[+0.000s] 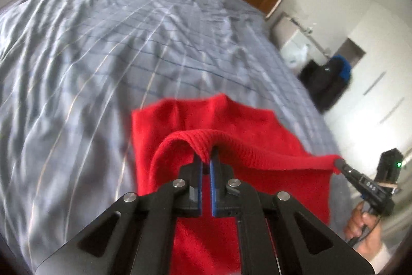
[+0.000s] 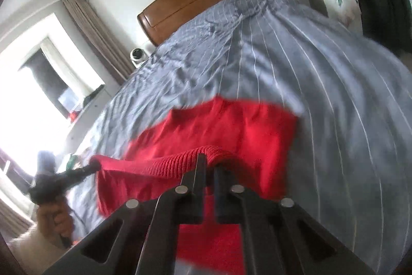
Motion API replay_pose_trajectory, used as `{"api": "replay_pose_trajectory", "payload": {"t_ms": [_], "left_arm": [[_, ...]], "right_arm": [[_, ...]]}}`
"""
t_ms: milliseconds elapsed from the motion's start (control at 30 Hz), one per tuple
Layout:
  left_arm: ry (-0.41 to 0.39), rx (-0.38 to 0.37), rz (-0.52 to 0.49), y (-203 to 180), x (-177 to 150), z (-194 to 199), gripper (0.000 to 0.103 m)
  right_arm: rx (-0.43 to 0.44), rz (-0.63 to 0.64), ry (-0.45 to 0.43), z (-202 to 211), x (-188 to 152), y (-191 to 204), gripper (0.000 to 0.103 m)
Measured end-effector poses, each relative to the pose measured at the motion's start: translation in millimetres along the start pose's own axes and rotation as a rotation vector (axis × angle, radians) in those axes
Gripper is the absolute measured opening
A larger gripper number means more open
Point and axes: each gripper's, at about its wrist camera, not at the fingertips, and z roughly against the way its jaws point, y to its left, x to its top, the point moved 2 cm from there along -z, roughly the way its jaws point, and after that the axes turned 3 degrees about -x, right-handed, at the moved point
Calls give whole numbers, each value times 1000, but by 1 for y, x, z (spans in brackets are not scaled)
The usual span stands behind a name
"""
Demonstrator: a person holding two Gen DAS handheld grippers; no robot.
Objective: Fold small clothes
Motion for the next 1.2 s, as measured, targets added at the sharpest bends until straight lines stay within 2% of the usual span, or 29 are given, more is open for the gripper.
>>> {"api": "replay_pose_trajectory", "payload": {"t_ms": [100,167,200,233,300,333,433,467,533,600,633,667,700,733,767,800,833,867,900,967,1033,1100,1200], "left_arm": [[22,49,7,8,12,-36,3],[46,84,24,16,16,-54,8],[53,122,42,21,20,-61,18],[55,140,61,26,24,-65,37],[26,120,104,34,31,-58,60],[-3,113,113,37,34,-49,65],[-32,78,69,31,29,-21,68],[-17,44,36,24,22,-15,70],[22,5,-36,12,-1,-9,86],[71,26,-101,8,-28,-11,94],[98,56,-130,9,-40,-15,94],[129,109,-156,13,-51,-18,92],[158,180,-161,22,-63,-17,82],[161,206,-147,29,-69,-11,77],[136,195,-107,37,-76,7,77],[106,192,-71,42,-81,23,79],[76,196,-43,44,-85,39,84],[47,202,-28,45,-92,56,88],[16,210,-22,44,-100,73,92],[-14,217,-36,35,-120,95,93],[-24,234,-67,23,-143,106,93],[-48,252,-86,16,-158,112,93],[-90,260,-66,20,-175,125,93]], "right_arm": [[-38,-6,27,-44,25,-13,4],[-53,-23,40,-66,33,-26,5],[-51,-53,45,-79,35,-36,5],[-45,-79,53,-88,36,-40,7],[-67,-144,60,-98,38,-56,27],[-70,-180,38,-95,40,-63,41],[-48,-204,-18,-75,51,-67,42],[-27,-183,-23,-67,53,-61,42],[85,-122,22,-54,50,-41,42],[205,-78,105,-49,30,-24,46],[221,-64,137,-49,19,-18,53],[198,-37,183,-52,2,-18,57],[136,-11,211,-53,-12,-20,56],[31,11,241,-56,-25,-30,55],[-57,14,256,-54,-35,-43,44],[-133,3,236,-43,-42,-56,37],[-192,-9,200,-27,-45,-64,39],[-210,-20,162,-8,-48,-69,40],[-202,-25,122,14,-51,-71,43],[-180,-19,89,40,-59,-72,62],[-148,-29,87,51,-69,-72,70],[-118,-69,112,50,-75,-78,70],[-49,-154,100,45,-68,-81,70]]}}
